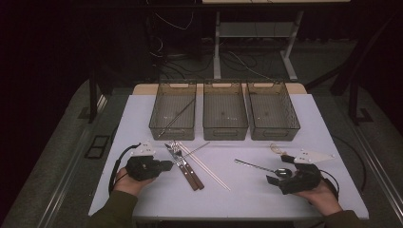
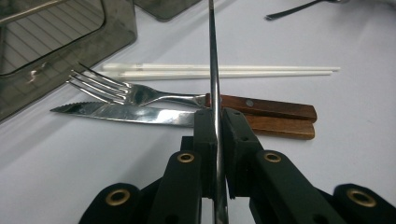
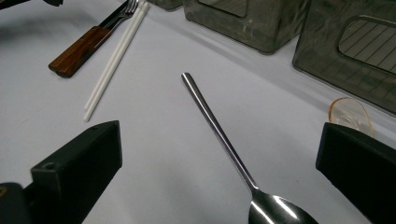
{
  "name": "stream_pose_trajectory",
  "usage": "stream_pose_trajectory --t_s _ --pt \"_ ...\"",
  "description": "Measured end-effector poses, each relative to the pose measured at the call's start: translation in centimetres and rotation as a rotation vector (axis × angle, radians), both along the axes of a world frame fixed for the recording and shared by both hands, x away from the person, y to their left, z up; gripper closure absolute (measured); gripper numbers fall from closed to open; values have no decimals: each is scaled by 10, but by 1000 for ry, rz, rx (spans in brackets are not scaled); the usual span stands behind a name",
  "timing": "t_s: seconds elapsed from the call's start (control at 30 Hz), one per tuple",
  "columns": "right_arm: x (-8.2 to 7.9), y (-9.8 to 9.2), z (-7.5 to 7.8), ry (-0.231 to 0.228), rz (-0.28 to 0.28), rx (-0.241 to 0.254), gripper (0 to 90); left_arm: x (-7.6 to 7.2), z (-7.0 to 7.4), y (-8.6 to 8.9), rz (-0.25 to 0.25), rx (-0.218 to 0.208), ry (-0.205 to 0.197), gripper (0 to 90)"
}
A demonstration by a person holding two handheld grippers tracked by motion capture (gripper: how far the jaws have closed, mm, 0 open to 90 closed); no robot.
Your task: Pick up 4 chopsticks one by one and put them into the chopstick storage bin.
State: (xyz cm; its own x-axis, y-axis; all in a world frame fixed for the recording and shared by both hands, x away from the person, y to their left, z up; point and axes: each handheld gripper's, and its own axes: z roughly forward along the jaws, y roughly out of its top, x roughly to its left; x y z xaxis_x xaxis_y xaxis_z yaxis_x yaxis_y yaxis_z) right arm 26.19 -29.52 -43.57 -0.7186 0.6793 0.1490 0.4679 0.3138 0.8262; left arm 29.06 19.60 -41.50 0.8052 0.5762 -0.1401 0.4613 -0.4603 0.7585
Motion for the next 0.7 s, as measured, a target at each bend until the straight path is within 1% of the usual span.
stream_pose_trajectory --t_s 0.13,0.33,0.53,0.6,0.7 --pt "0 0 0 0 0 0 6 1 2 4 13 -4 -7 842" --pt "0 0 0 0 1 -2 6 1 6 11 48 -25 -13 842" --pt "0 0 0 0 1 -3 6 3 9 17 73 -27 -23 842" --pt "0 0 0 1 1 -3 6 4 10 19 85 -39 -27 843" --pt "0 1 0 3 1 -3 6 5 12 23 96 -43 -34 843"
